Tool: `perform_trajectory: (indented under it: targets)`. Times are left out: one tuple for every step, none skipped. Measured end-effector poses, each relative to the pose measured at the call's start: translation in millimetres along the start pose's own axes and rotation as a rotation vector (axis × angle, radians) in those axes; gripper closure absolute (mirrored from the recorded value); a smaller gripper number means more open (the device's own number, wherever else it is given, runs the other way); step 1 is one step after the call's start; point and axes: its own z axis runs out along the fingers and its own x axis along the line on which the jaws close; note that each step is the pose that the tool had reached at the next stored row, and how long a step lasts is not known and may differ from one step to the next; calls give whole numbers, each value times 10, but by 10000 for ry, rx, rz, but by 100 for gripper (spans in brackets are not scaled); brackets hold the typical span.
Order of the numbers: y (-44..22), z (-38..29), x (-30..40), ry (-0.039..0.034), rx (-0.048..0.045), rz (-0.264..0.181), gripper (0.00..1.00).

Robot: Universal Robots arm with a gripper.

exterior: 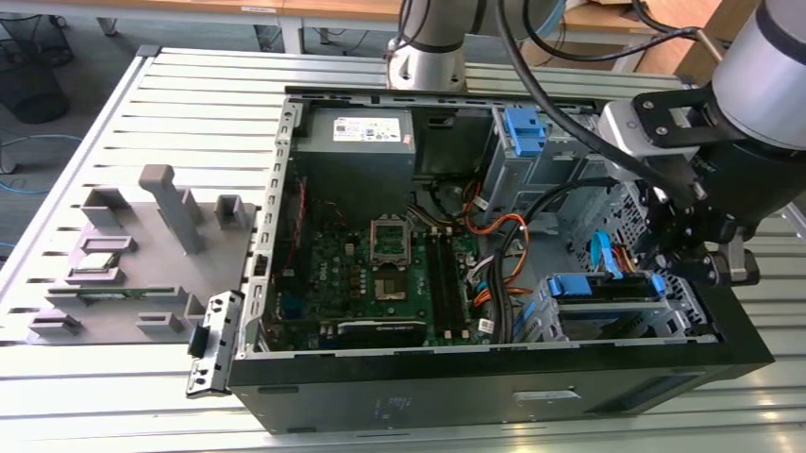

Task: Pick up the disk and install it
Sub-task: 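Insert the second disk wire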

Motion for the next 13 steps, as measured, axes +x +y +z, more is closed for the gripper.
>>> perform_trajectory:
  targets:
    - [-5, 2, 0, 7, -177, 18, 76]
    - [-11, 4, 0, 13, -358, 36, 76]
    - [-20, 7, 0, 19, -534, 53, 76]
    - [-27, 8, 0, 26, -715, 70, 76]
    - [-36, 10, 0, 33, -892, 87, 76]
    - [-45, 12, -1, 39, -1072, 104, 76]
    - [-55, 14, -1, 46, -1251, 121, 76]
    - [-64, 16, -1, 52, -1429, 138, 76]
    - [-70, 17, -1, 59, -1609, 154, 76]
    - [-70, 18, -2, 60, -1684, 162, 76]
    - [-70, 18, -1, 61, -1690, 164, 76]
    - [-70, 17, -1, 62, -1695, 165, 76]
    - [-70, 17, -1, 62, -1697, 165, 76]
